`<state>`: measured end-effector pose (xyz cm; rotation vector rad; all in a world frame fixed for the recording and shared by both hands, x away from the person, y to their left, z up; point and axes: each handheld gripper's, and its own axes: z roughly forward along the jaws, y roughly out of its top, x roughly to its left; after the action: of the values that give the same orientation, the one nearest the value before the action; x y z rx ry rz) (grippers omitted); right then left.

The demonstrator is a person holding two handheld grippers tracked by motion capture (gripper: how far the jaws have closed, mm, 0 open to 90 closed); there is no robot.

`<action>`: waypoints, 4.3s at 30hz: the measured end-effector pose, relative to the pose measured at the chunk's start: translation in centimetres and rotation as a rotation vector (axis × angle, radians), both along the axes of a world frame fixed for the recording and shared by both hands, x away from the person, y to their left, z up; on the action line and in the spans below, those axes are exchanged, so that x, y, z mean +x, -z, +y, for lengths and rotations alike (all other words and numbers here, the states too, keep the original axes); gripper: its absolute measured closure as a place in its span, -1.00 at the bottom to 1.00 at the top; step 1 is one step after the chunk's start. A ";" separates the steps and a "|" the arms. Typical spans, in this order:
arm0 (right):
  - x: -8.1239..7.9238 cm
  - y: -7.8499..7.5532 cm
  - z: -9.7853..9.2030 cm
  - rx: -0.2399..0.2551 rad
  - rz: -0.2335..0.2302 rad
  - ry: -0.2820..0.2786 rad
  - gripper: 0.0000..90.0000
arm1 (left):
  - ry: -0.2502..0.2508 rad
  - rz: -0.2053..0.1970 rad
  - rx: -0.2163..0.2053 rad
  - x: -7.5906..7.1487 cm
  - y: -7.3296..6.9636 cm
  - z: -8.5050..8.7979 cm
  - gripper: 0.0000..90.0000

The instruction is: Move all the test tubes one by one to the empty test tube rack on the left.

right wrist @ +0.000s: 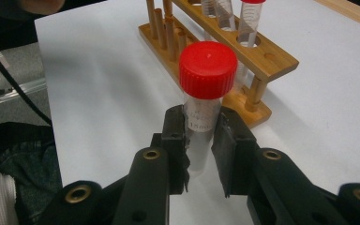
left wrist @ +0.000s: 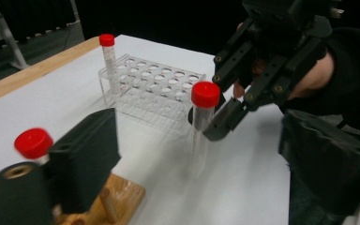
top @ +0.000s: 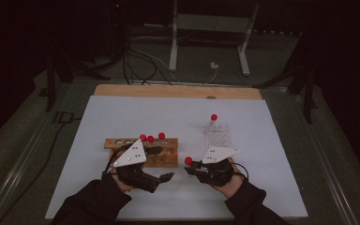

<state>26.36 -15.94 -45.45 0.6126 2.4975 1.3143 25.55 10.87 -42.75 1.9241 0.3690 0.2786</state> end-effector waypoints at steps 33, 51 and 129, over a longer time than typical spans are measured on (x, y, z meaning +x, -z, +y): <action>-0.4 0.1 0.4 0.003 0.014 -0.028 0.67 | 0.054 -0.008 0.077 1.2 1.2 -4.8 0.56; -0.3 -0.3 0.1 0.026 0.003 -0.014 -0.02 | 0.015 -0.032 0.095 1.0 0.0 -2.9 0.60; 0.2 -1.0 -1.3 0.141 0.018 0.025 -1.00 | -0.404 -0.024 0.114 6.4 2.6 7.8 0.60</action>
<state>26.56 -17.27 -44.50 0.6871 2.4174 1.4916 31.95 18.66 -45.40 1.9441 0.7401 0.5973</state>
